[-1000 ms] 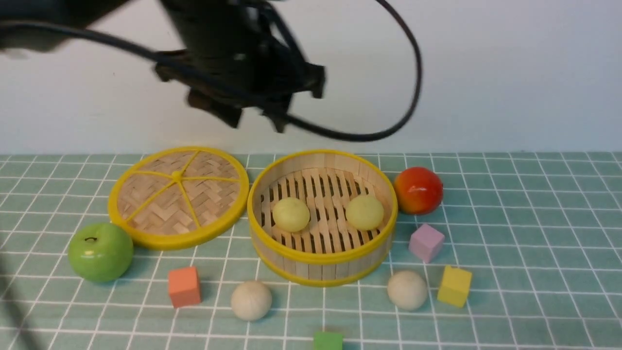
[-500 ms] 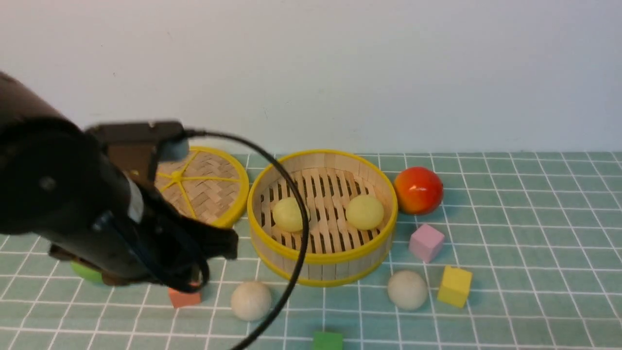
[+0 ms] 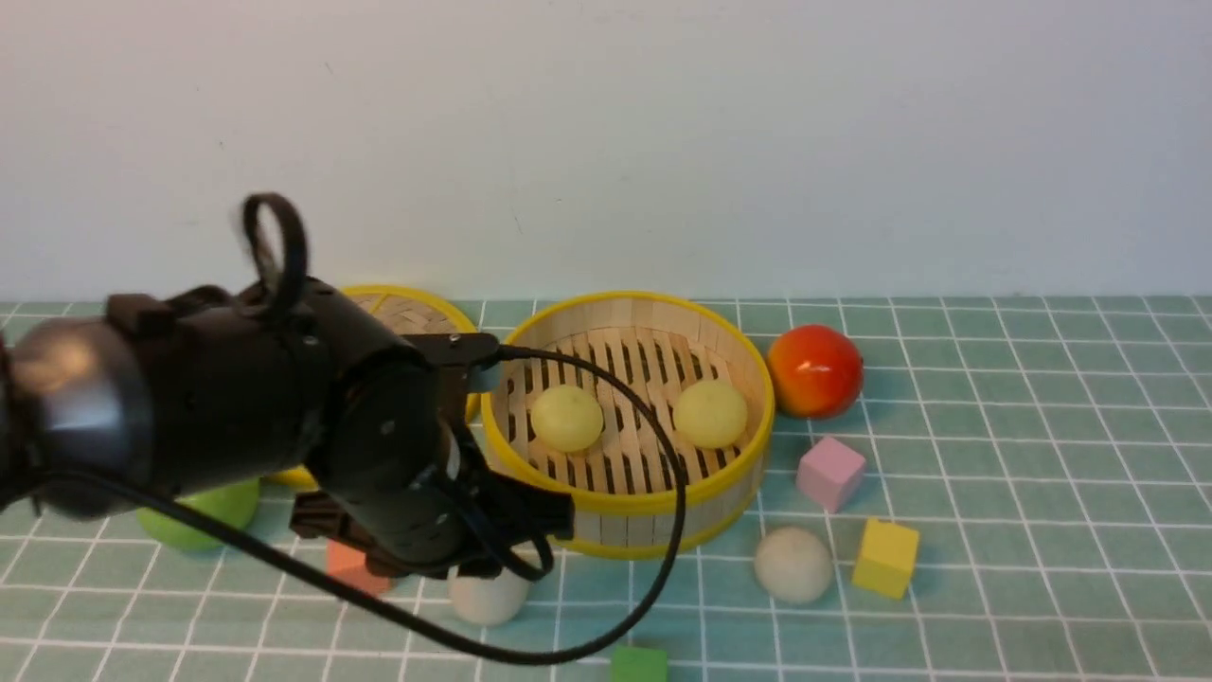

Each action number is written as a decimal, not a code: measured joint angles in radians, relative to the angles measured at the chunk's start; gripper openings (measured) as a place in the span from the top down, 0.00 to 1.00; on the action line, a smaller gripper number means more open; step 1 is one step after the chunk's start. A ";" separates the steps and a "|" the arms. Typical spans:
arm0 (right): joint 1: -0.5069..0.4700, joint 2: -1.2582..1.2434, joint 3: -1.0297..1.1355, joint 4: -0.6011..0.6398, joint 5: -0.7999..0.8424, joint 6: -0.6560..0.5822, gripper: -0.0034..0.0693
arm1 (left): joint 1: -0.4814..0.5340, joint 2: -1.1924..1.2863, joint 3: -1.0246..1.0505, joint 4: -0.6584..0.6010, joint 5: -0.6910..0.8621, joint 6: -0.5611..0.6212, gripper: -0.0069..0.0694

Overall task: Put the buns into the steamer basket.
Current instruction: Use the left arm to grab a steamed stuffed bun, then use the left arm to put the steamed stuffed bun into the steamer, then use the right arm to grab a steamed stuffed bun

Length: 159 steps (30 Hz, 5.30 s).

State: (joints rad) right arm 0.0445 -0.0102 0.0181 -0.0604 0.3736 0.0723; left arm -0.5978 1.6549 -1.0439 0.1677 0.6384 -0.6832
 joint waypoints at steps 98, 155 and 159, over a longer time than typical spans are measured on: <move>0.000 0.000 0.000 0.000 0.000 0.000 0.62 | 0.017 0.451 -1.053 -0.008 0.434 0.296 0.26; 0.000 0.000 0.000 0.000 0.000 0.000 0.62 | 0.044 -1.360 0.400 0.011 0.375 0.029 0.93; 0.005 0.000 0.000 0.000 0.000 0.000 0.62 | 0.220 -1.439 0.525 0.036 0.110 0.019 0.93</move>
State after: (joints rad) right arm 0.0493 -0.0102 0.0181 -0.0604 0.3736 0.0723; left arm -0.3774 0.2154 -0.5191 0.2036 0.7486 -0.6646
